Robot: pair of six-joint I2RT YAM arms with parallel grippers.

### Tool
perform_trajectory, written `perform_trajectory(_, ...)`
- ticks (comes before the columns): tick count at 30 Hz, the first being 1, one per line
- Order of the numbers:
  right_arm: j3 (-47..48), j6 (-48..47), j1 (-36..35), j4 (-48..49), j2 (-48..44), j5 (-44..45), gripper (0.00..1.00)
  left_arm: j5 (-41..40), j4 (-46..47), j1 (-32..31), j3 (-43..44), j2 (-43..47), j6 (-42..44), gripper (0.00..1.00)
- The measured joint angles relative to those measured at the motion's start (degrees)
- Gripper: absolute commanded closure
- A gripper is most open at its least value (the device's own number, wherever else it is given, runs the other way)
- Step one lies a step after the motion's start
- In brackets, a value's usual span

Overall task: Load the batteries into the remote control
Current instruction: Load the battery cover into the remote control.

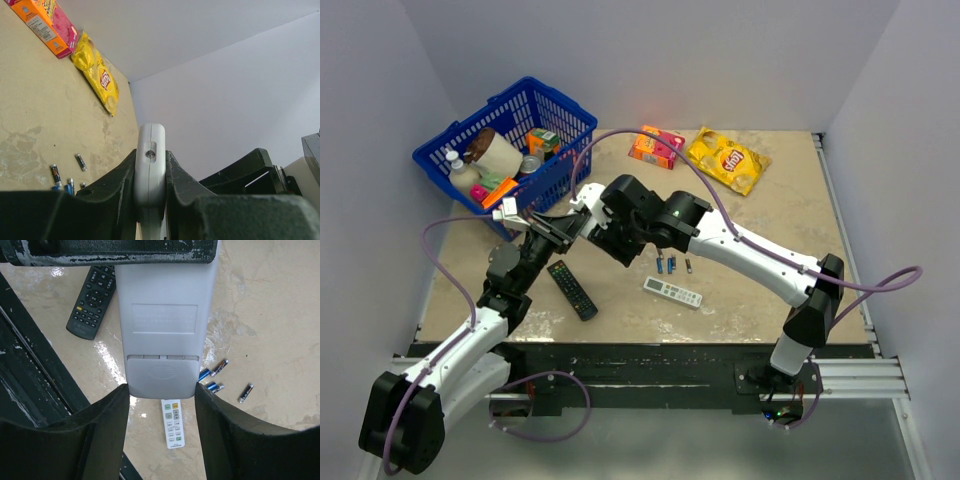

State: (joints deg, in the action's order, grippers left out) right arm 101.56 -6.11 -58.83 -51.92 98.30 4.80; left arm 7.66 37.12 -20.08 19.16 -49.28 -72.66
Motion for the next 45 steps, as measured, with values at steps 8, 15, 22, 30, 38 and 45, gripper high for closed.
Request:
perform_trajectory(8, 0.74, 0.0, 0.0, -0.52, 0.13, 0.02, 0.4, -0.22, 0.2, 0.0, -0.31, 0.0, -1.86, 1.0)
perform_trajectory(15, 1.62, 0.0, 0.0, -1.11, 0.74, -0.02, 0.4, -0.46, 1.46, 0.02, -1.25, 0.02, -3.58, 1.0)
perform_trajectory(22, 1.95, 0.02, -0.04, -1.46, 0.79, -0.07, 0.38, -0.61, 2.6, 0.02, -2.45, 0.13, -6.45, 1.0)
perform_trajectory(30, 2.4, 0.02, -0.11, -1.66, 0.96, -0.22, 0.36, -0.74, 3.98, 0.0, -3.23, 0.57, -8.92, 1.0)
perform_trajectory(38, 3.04, 0.0, -0.11, -1.77, 1.9, 0.0, 0.3, -0.76, 4.39, 0.0, -3.89, 0.68, -10.47, 1.0)
perform_trajectory(45, 4.61, -0.04, -0.09, -2.14, 2.82, 0.31, 0.22, -0.57, 4.72, -0.17, -3.91, 0.68, -10.99, 1.0)
